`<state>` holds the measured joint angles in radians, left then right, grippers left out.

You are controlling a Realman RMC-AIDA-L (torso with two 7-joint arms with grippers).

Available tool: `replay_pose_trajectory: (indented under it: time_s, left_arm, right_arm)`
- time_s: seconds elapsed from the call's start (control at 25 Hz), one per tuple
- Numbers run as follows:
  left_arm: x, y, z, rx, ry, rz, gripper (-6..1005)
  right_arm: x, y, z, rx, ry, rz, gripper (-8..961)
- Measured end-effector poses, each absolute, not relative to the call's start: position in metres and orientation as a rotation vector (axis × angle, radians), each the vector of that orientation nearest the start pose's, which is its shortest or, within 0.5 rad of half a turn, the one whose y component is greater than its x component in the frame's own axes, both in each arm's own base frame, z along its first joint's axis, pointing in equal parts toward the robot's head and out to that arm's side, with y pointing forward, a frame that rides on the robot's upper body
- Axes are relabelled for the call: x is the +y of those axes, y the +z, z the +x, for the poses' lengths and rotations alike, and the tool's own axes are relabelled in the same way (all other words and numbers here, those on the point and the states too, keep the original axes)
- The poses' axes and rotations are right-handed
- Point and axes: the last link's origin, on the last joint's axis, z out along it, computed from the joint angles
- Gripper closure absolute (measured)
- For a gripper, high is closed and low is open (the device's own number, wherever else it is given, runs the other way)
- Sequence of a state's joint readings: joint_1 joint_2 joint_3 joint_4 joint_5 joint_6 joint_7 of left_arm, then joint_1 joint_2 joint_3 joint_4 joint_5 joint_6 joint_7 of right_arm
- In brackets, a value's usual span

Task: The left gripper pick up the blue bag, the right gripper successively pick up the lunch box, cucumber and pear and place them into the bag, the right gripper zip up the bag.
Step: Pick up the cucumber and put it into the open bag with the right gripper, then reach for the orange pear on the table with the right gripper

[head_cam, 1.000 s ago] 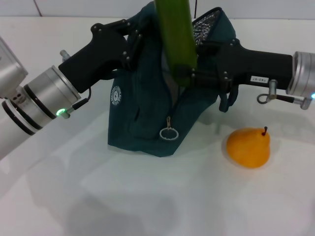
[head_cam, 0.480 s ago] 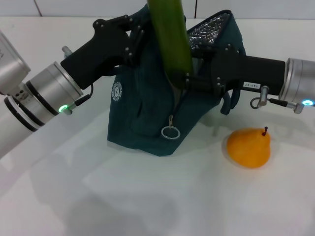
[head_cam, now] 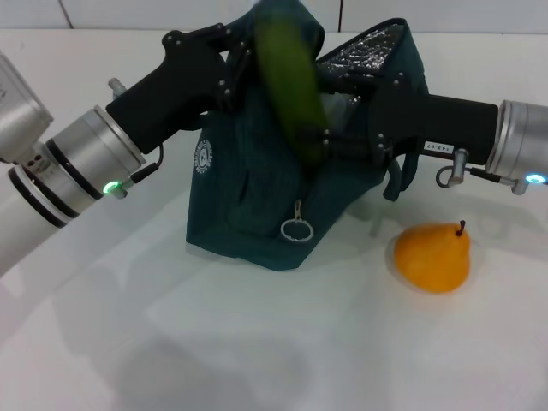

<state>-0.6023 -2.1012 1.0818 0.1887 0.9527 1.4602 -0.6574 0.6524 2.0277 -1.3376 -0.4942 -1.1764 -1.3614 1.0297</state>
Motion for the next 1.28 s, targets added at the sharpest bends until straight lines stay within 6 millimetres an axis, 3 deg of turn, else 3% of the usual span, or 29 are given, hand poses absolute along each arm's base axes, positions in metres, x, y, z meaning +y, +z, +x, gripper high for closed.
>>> replay_pose_trajectory:
  time_s: [0.28,0.48,0.6,0.76,1.04,1.28]
  left_arm:
    - [0.348,-0.032,-0.217,-0.259,-1.205,-2.171,944]
    - [0.347,-0.032,-0.219,-0.269,-1.202,-2.164,944]
    - [0.347,-0.032,-0.221,-0.280,-1.199,-2.153,944]
    - [0.350,-0.032,-0.222,-0.288,-1.184,-2.146,943]
    - [0.355,-0.026,-0.222,-0.304,-1.197,-2.093,943]
    - [0.355,-0.026,-0.222,-0.306,-1.197,-2.092,943]
  right_arm:
    - [0.366,-0.029,0.171,0.130,1.078,-2.612,169]
    - [0.360,-0.004,0.182,0.099,1.155,-2.478,108]
    - [0.351,0.013,0.196,0.071,1.151,-2.419,102]
    - [0.319,0.028,0.232,-0.001,1.127,-2.371,115]
    - [0.266,0.005,0.282,0.072,1.096,-2.292,135]
    - [0.251,-0.008,0.297,0.153,1.070,-2.277,152]
